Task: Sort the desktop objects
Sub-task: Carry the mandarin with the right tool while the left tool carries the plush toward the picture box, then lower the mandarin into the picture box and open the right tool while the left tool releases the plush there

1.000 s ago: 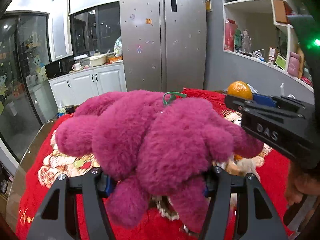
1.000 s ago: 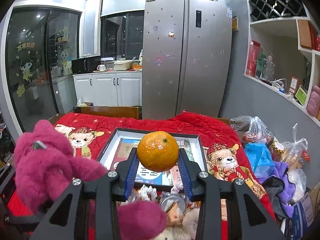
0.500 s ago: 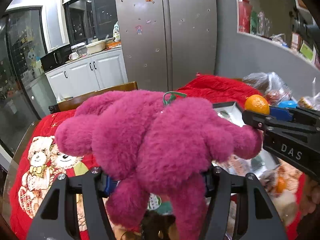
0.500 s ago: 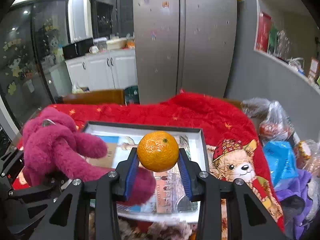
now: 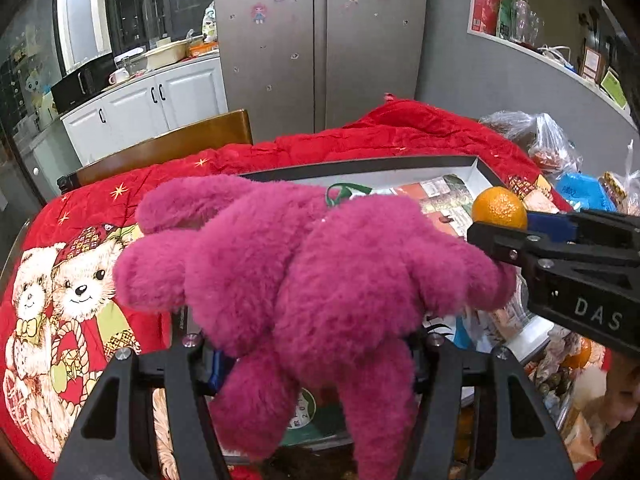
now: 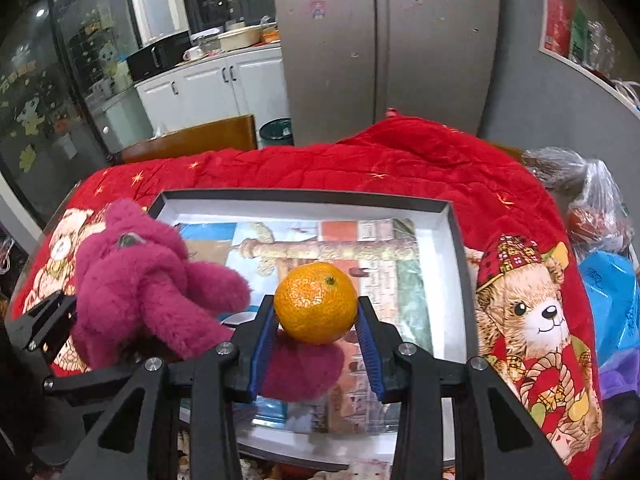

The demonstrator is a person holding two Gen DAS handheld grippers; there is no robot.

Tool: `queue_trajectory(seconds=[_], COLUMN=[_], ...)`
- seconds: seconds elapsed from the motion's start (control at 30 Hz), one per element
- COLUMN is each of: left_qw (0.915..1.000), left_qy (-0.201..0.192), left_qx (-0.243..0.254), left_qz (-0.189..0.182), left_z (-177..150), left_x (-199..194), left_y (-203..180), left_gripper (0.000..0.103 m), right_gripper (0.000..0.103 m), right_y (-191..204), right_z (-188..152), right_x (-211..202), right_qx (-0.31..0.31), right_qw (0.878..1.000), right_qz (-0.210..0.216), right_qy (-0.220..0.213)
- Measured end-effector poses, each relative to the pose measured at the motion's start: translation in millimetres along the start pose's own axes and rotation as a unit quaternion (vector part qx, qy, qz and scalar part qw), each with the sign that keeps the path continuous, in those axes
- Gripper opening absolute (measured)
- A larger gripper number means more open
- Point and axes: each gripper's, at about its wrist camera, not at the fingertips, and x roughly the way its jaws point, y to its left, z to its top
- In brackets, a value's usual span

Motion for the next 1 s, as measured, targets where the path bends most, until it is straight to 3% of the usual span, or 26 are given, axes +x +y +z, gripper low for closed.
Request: queue_trajectory(seconds=[0.17, 0.3, 0.53, 0.7, 0.8, 0.87, 1.0], left_qw=[0.9996, 0.9987, 0.9977, 0.9993, 0.9992, 0.9995, 0.9996], left_qy=[0.007, -0.017, -0.063, -0.027, -0.007, -0.018, -0.005], left_qx=[0.002, -0.001, -0.002, -0.027, -0.036, -0.022, 0.029], left_qz=[-0.028, -0.049, -0.023, -0.005, -0.017, -0.009, 0.005], left_z=[6.7, 27.1, 60.5, 63.5, 63.9, 64.9, 60.5], left_x=[-2.1, -14.6, -22.4, 11.7, 21.3, 17.9, 18.7], left_y=[-0.7, -3.1, -2.3, 16.1, 20.7, 17.7, -1.1], left_gripper=[0.063, 0.063, 0.063, 0.063, 0.063, 0.063, 0.064], right_gripper=[0.040, 0.040, 0.040, 0.040, 0.040, 0.040, 0.040], right_y=[2.3, -7.6, -27.9, -35.1, -37.5, -38.6, -45.2], right_z=[-0.6, 2.8, 16.2, 17.3, 14.5, 12.0, 9.5], right_x=[-3.7, -9.3, -11.0, 6.8, 23.2, 32.7, 45.0], right_qx=[-0.015, -0.014, 0.006, 0.011, -0.002, -0.012, -0.003], right_qw=[1.000, 0.999, 0.999, 0.999, 0.999, 0.999, 0.998], right_qz=[-0.020, -0.043, -0.045, -0.036, -0.030, -0.032, -0.039], right_qy=[-0.003, -0.009, -0.019, 0.000, 0.026, 0.038, 0.049])
